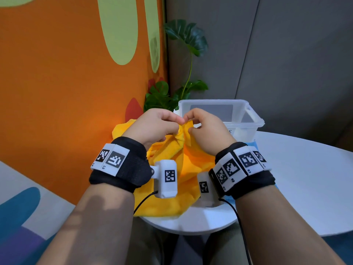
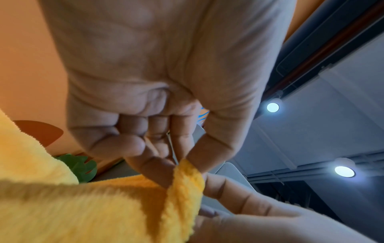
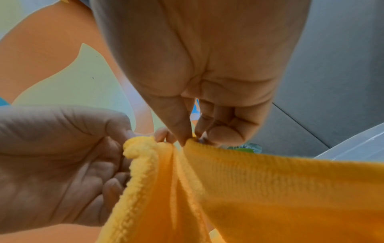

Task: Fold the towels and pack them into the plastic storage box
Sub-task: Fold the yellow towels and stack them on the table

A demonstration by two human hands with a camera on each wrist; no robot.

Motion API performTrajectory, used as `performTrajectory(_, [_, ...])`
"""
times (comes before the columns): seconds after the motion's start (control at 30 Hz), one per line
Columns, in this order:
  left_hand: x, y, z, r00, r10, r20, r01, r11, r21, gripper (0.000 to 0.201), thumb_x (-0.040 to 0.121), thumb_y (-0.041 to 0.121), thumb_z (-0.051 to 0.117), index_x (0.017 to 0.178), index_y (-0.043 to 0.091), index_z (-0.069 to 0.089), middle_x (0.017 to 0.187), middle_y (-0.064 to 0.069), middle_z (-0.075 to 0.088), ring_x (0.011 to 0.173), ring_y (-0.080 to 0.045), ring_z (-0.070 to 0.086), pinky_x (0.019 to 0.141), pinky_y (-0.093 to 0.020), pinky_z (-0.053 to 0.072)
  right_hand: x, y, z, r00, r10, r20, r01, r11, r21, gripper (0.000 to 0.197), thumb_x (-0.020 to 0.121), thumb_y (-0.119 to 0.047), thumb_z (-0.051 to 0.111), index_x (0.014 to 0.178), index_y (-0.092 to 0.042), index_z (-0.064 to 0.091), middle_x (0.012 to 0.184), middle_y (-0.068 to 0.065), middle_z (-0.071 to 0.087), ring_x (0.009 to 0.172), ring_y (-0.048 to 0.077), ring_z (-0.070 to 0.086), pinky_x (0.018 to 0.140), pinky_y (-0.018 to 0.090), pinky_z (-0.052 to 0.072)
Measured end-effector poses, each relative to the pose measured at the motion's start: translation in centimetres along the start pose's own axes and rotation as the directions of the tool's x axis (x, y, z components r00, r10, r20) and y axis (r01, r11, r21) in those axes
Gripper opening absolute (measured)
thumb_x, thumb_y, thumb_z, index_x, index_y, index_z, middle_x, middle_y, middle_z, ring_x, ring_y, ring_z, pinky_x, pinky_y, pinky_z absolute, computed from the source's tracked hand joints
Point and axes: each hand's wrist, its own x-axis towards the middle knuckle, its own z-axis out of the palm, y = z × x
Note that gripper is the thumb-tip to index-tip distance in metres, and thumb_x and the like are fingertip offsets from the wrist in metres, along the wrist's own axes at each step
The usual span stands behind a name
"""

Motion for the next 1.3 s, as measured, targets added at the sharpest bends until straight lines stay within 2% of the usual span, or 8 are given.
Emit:
performTrajectory(0.23, [0.3, 0.0, 0.0, 1.000, 0.016, -0.010, -0.017, 0.996, -0.087, 0.040, 0.070, -0.009, 0.062, 0.095, 0.020, 0.073, 0.098, -0.018, 0.070, 0.076, -0.019, 0.061, 0.066, -0.034, 0.051, 0.0, 0.1, 0.1, 0.999, 0.000, -0.039, 0.002, 0.999, 0.040, 0.030, 0.091, -0.009, 0.053, 0.114, -0.028, 0.057, 0.107, -0.010, 0.058, 0.097, 0.006, 0.050, 0.081, 0.021, 0.038])
performTrajectory(0.43, [0.2, -0.1, 0.2, 1.000, 0.020, 0.007, -0.018, 0.982, -0.189, 0.036, 0.075, -0.011, 0.068, 0.099, 0.017, 0.069, 0.085, 0.001, 0.067, 0.069, -0.013, 0.063, 0.059, -0.026, 0.050, -0.1, 0.3, 0.6, 0.990, -0.009, -0.141, 0.034, 0.984, 0.176, 0.020, 0.084, -0.008, 0.060, 0.093, -0.025, 0.052, 0.083, -0.015, 0.055, 0.074, 0.002, 0.052, 0.069, 0.018, 0.040])
performTrajectory(0.73, [0.2, 0.1, 0.6, 0.987, 0.017, -0.157, -0.064, 0.951, -0.301, 0.019, 0.081, 0.000, 0.071, 0.097, 0.008, 0.066, 0.088, -0.008, 0.066, 0.080, -0.016, 0.068, 0.073, -0.027, 0.059, -0.5, 0.0, 0.5, 0.995, -0.020, -0.096, 0.053, 0.936, 0.348, 0.007, 0.090, -0.027, 0.060, 0.096, -0.024, 0.064, 0.083, -0.011, 0.064, 0.074, -0.003, 0.058, 0.066, 0.010, 0.045])
performTrajectory(0.83, [0.2, 0.0, 0.5, 0.988, 0.018, -0.152, -0.062, 0.956, -0.288, 0.015, 0.084, -0.001, 0.067, 0.095, 0.009, 0.067, 0.088, -0.009, 0.067, 0.078, -0.016, 0.068, 0.074, -0.030, 0.060, -0.5, 0.1, 0.5, 0.994, -0.039, -0.103, 0.074, 0.928, 0.365, 0.011, 0.083, -0.022, 0.070, 0.092, -0.024, 0.064, 0.086, -0.009, 0.066, 0.075, 0.002, 0.062, 0.075, 0.021, 0.052])
performTrajectory(1.0, [0.1, -0.3, -0.2, 0.995, 0.061, -0.083, -0.066, 0.996, -0.055, 0.035, 0.088, -0.005, 0.048, 0.091, 0.022, 0.071, 0.097, -0.002, 0.067, 0.076, -0.011, 0.067, 0.076, -0.033, 0.059, -0.6, 0.1, 0.1, 0.986, -0.088, -0.139, 0.124, 0.953, 0.276, 0.010, 0.083, -0.015, 0.069, 0.085, -0.024, 0.066, 0.076, -0.011, 0.062, 0.069, 0.006, 0.056, 0.074, 0.027, 0.052])
performTrajectory(1.13, [0.1, -0.8, -0.6, 0.997, 0.072, -0.032, -0.061, 0.962, 0.267, 0.026, 0.089, 0.008, 0.059, 0.091, 0.033, 0.066, 0.103, 0.000, 0.061, 0.090, -0.017, 0.058, 0.072, -0.034, 0.052, -0.6, 0.2, -0.4, 0.971, -0.110, -0.212, 0.172, 0.939, 0.299, 0.014, 0.085, -0.015, 0.066, 0.083, -0.029, 0.065, 0.081, -0.006, 0.066, 0.079, 0.012, 0.061, 0.079, 0.032, 0.053])
performTrajectory(1.2, [0.2, -1.4, -0.7, 0.999, 0.028, 0.030, -0.039, 0.891, 0.453, 0.013, 0.090, 0.019, 0.063, 0.100, 0.027, 0.065, 0.096, 0.005, 0.055, 0.085, -0.011, 0.051, 0.061, -0.019, 0.040, -0.7, 0.2, -0.7, 0.959, -0.125, -0.253, 0.207, 0.921, 0.329, 0.016, 0.085, -0.014, 0.066, 0.083, -0.029, 0.065, 0.083, -0.005, 0.067, 0.082, 0.013, 0.062, 0.080, 0.034, 0.054])
performTrajectory(1.3, [0.7, -2.7, -1.0, 0.996, -0.083, 0.022, 0.054, 0.809, 0.585, 0.018, 0.091, 0.027, 0.061, 0.081, 0.014, 0.054, 0.077, 0.000, 0.047, 0.066, -0.016, 0.044, 0.053, -0.025, 0.033, -0.5, 0.1, -1.3, 0.935, -0.123, -0.334, 0.245, 0.903, 0.354, 0.015, 0.086, -0.012, 0.066, 0.085, -0.028, 0.065, 0.084, -0.010, 0.066, 0.084, 0.012, 0.062, 0.079, 0.032, 0.054])
